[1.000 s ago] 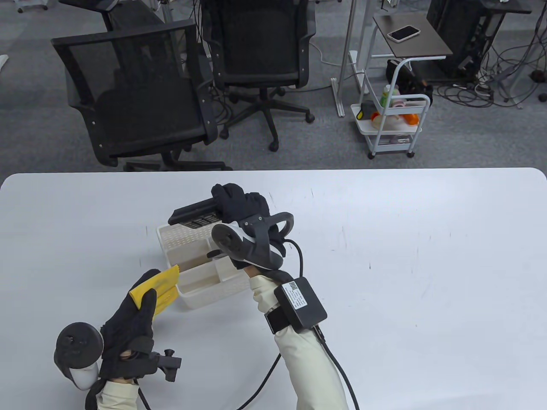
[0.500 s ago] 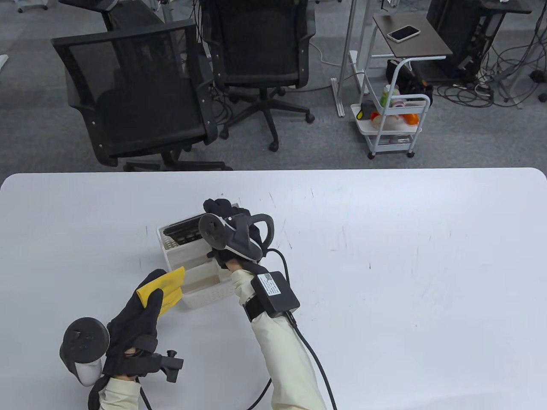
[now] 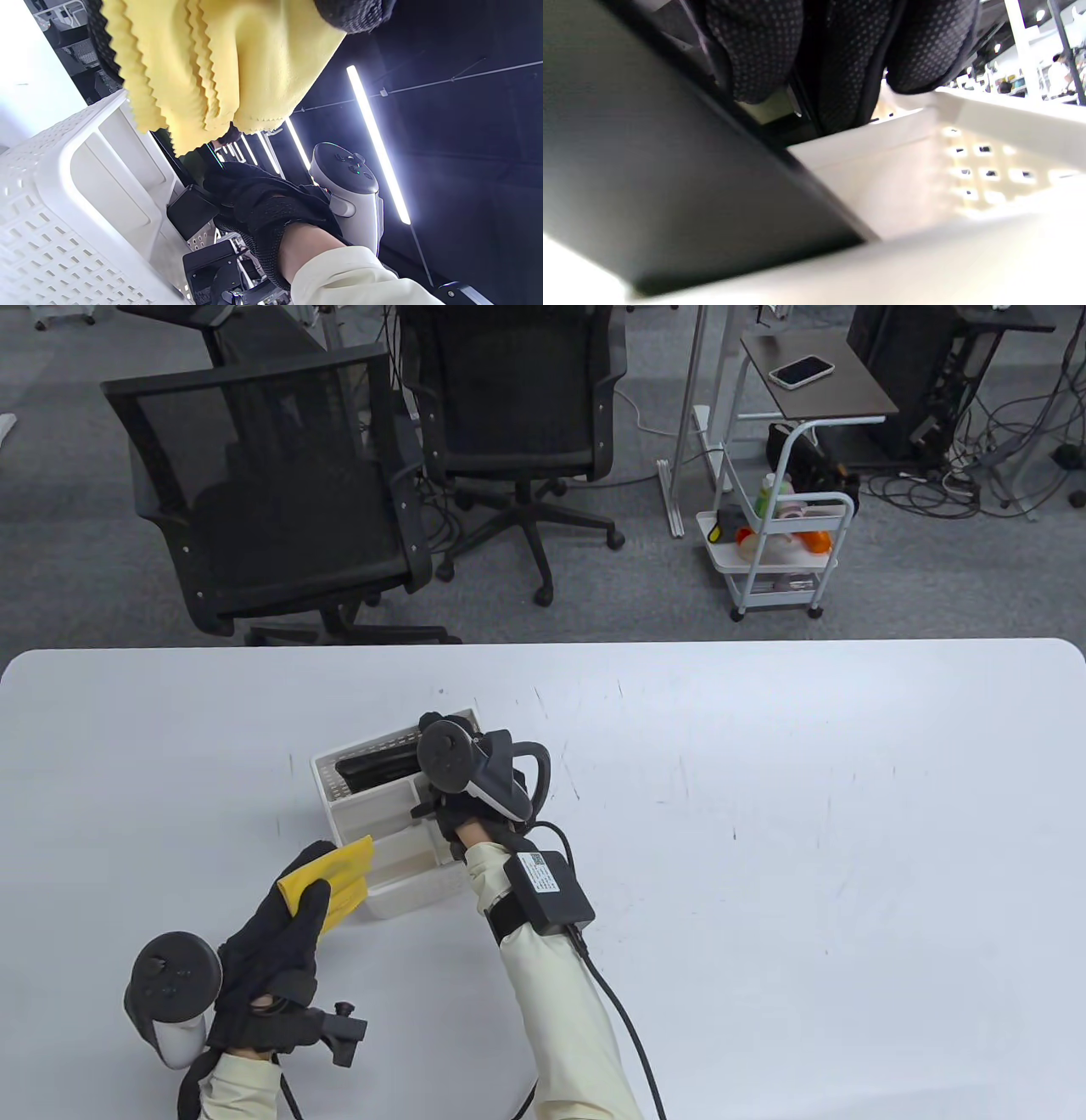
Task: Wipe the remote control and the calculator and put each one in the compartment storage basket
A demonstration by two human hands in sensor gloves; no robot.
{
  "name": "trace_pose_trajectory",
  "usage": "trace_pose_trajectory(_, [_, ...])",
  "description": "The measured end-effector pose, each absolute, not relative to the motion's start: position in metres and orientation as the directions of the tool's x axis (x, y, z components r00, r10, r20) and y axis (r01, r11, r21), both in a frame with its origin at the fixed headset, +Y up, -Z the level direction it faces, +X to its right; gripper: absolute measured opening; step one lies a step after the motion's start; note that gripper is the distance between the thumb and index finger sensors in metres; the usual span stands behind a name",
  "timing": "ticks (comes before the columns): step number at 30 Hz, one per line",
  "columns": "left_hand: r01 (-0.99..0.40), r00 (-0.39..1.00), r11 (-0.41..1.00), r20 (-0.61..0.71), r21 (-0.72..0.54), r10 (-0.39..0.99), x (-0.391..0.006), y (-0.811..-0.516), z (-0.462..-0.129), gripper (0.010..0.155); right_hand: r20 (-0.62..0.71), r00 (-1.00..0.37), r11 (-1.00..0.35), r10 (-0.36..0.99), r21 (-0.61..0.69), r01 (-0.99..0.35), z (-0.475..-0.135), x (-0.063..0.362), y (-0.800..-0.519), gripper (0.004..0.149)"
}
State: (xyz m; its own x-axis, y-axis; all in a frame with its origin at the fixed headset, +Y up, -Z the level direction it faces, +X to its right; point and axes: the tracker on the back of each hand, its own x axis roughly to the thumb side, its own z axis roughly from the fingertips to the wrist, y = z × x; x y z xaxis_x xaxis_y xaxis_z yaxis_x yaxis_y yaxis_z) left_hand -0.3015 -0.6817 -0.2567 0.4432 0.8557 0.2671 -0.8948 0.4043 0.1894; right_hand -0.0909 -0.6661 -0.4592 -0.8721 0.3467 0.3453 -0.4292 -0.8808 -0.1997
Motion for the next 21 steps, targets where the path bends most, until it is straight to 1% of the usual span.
trace_pose_trajectory(6, [-0.897, 0.440, 0.407, 0.273, 0.173, 0.855, -0.299, -0.682, -0.257, 0.049, 0.363, -0.877, -0.892, 0.315, -0.203, -0.404, -0.448, -0.081, -0.660, 0.051])
trace_pose_trajectory(9, [-0.896, 0.442, 0.410, 0.280, 0.167, 0.852, -0.296, -0.682, -0.256, 0.049, 0.385, -0.878, -0.882, 0.285, -0.254, -0.397, -0.433, -0.070, -0.650, 0.053])
trace_pose_trajectory(11, [-0.896, 0.444, 0.413, 0.285, 0.164, 0.850, -0.295, -0.681, -0.255, 0.049, 0.405, -0.874, -0.877, 0.270, -0.272, -0.397, -0.419, -0.060, -0.644, 0.055])
trace_pose_trajectory(15, [-0.900, 0.436, 0.410, 0.298, 0.150, 0.849, -0.288, -0.680, -0.257, 0.049, 0.451, -0.847, -0.852, 0.281, -0.288, -0.436, -0.383, -0.039, -0.640, 0.059])
trace_pose_trajectory(18, [-0.884, 0.466, 0.446, 0.311, 0.138, 0.828, -0.282, -0.680, -0.257, 0.050, 0.468, -0.847, -0.849, 0.252, -0.312, -0.426, -0.353, -0.021, -0.641, 0.062])
trace_pose_trajectory(21, [-0.874, 0.483, 0.471, 0.317, 0.121, 0.816, -0.279, -0.680, -0.255, 0.050, 0.456, -0.862, -0.858, 0.223, -0.327, -0.395, -0.324, -0.004, -0.646, 0.068])
